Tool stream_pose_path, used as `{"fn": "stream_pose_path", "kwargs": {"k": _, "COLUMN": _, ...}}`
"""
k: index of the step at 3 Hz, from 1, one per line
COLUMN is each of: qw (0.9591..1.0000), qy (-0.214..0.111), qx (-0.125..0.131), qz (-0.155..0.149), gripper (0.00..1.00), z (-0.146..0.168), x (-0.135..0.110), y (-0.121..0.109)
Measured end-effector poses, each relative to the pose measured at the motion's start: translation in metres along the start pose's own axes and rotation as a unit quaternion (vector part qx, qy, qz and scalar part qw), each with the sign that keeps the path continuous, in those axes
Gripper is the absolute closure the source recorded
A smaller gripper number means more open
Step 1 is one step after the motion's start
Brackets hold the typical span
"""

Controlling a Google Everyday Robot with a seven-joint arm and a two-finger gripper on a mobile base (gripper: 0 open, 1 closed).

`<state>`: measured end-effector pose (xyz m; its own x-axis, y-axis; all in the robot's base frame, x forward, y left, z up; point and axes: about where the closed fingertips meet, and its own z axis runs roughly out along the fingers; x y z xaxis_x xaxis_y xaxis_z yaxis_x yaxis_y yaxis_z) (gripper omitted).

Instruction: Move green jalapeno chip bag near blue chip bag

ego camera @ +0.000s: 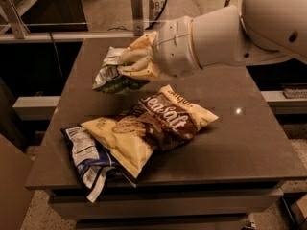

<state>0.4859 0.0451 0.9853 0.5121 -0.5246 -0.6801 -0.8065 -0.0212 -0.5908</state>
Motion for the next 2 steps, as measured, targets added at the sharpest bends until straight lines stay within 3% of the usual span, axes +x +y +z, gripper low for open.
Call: {"fn": "stream_pose_path", "kwargs": {"k": 2, "qw": 1.0, "qy": -0.001, "qx": -0.003, "qz": -0.004, "gripper": 0.13, "z": 0.0028, "x": -0.0056, "y": 0.0012}}
